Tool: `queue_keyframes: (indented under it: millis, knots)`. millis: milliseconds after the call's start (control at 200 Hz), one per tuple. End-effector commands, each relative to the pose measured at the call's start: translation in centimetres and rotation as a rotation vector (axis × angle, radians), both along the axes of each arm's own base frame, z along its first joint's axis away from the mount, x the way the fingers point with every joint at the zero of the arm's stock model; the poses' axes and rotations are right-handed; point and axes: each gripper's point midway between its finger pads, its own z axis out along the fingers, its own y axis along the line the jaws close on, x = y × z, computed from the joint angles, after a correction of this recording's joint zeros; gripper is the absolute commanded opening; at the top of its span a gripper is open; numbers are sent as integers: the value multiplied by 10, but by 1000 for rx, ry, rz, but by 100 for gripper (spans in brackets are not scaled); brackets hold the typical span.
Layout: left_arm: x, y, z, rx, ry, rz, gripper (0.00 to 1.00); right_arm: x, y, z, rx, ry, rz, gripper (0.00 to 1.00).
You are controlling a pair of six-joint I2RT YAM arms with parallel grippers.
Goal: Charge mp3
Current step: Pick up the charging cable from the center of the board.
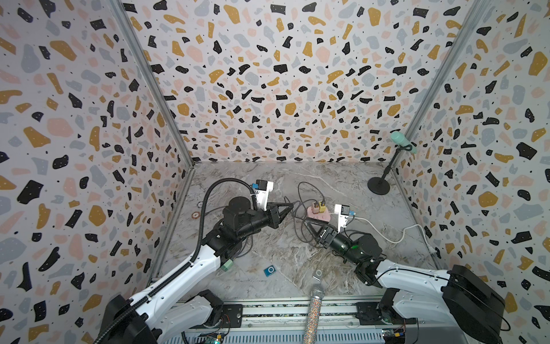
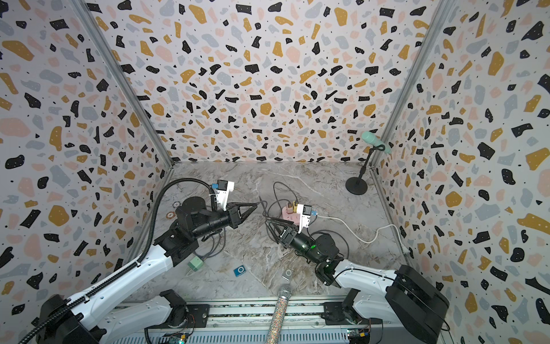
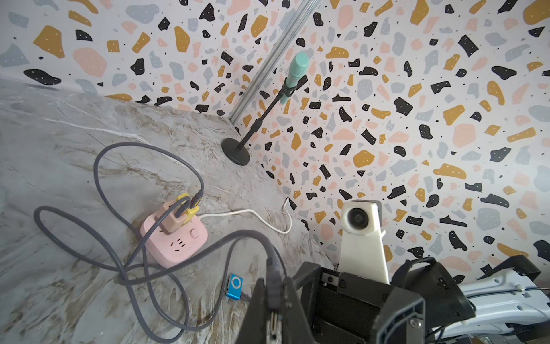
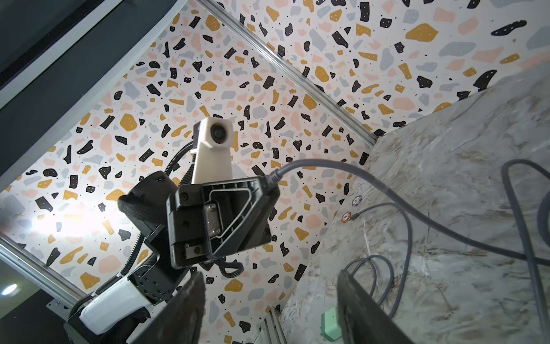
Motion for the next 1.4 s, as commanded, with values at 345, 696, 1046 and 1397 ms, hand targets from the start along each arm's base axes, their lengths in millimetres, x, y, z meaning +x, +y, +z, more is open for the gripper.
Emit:
queue_keyframes:
  millis: [345,696,1046,1397]
  knots:
    - [-16,-5,7,-48,-49,-52,6,13,9,57,202,-74,9,70]
    - [-22,-2,8,-47,-62,-55,6,17,26,53,237,-23,88,64]
    - [-32,-15,0,-44,-53,-106,6,25,31,59,252,-35,67,54]
    - [-30,-10,-7,54,-70,-70,26,28,19,49,273,-6,20,0]
